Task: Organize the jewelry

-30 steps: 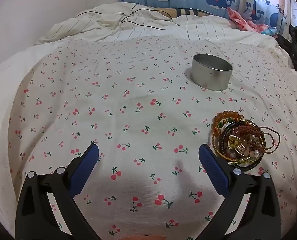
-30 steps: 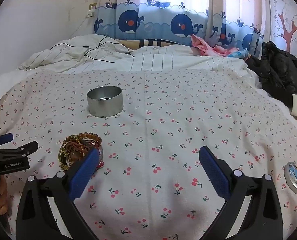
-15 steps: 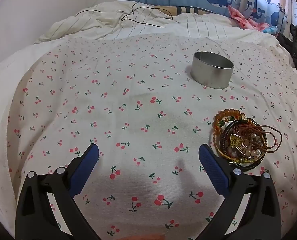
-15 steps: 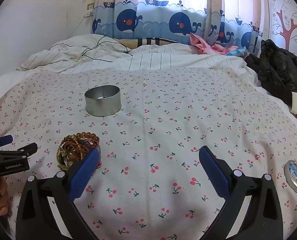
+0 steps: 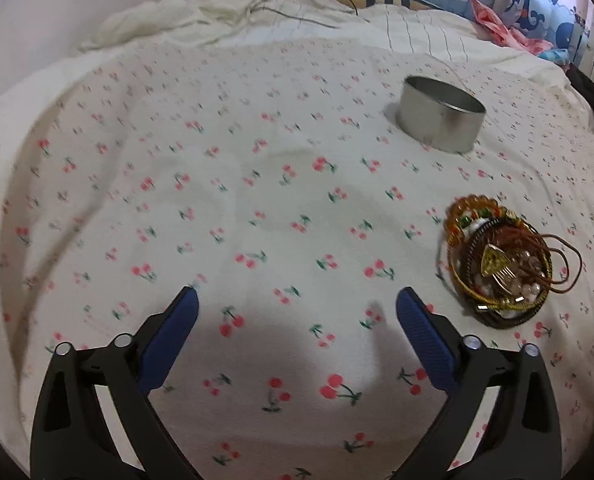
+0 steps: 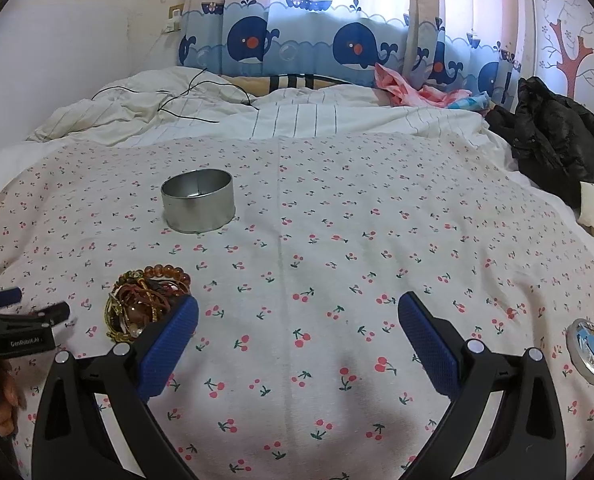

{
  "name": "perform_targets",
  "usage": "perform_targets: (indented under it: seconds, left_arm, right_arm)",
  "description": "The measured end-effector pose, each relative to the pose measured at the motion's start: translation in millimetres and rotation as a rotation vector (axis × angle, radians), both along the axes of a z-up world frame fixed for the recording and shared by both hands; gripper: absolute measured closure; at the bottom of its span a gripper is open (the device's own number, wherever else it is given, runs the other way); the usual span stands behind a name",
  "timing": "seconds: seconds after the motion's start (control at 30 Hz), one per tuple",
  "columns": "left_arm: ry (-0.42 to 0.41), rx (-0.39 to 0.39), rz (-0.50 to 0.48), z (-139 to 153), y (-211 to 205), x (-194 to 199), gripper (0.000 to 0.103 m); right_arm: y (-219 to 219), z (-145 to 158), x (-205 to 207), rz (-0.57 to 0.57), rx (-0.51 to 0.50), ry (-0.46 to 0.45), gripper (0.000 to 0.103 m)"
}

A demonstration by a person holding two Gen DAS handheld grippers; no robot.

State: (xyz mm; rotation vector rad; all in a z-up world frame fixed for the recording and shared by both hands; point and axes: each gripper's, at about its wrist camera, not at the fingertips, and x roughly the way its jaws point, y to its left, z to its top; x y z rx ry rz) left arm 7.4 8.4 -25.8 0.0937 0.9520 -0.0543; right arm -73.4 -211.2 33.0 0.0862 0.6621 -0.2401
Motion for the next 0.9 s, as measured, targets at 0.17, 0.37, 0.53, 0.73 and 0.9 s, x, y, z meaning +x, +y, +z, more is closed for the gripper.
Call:
perform_targets:
  seconds: [0.17, 0.37, 0.53, 0.73, 0.9]
  left_arm:
    - [-0.014, -0.018, 0.001, 0.4, 0.2, -4.8, 0.018]
    - [-0.009, -0.071, -0.016, 2.4, -1.8, -7.6, 0.02]
    - [-0.065, -0.029, -0.032, 6.4, -9.9, -11.3, 0.02]
    - [-0.025, -0.034, -0.025, 0.4, -8.6, -6.0, 0.019]
    - [-0.017, -0.047, -0.023, -3.7, -5.2, -4.1, 0.016]
  right_arm:
    - [-1.5, -1.5, -0.1, -0.003, -0.001, 0.005, 0.007]
    - [0.9, -3.9, 1.9, 0.006, -0.017, 0.024, 0.007]
    - [2.1, -5.5, 4.2, 0.007, -0.015, 0.031, 0.007]
    - [5.3, -7.1, 6.2, 0.017, -0.022, 0.04, 0.007]
    - [6.3, -8.6, 6.9, 0.016, -0.02, 0.043, 0.007]
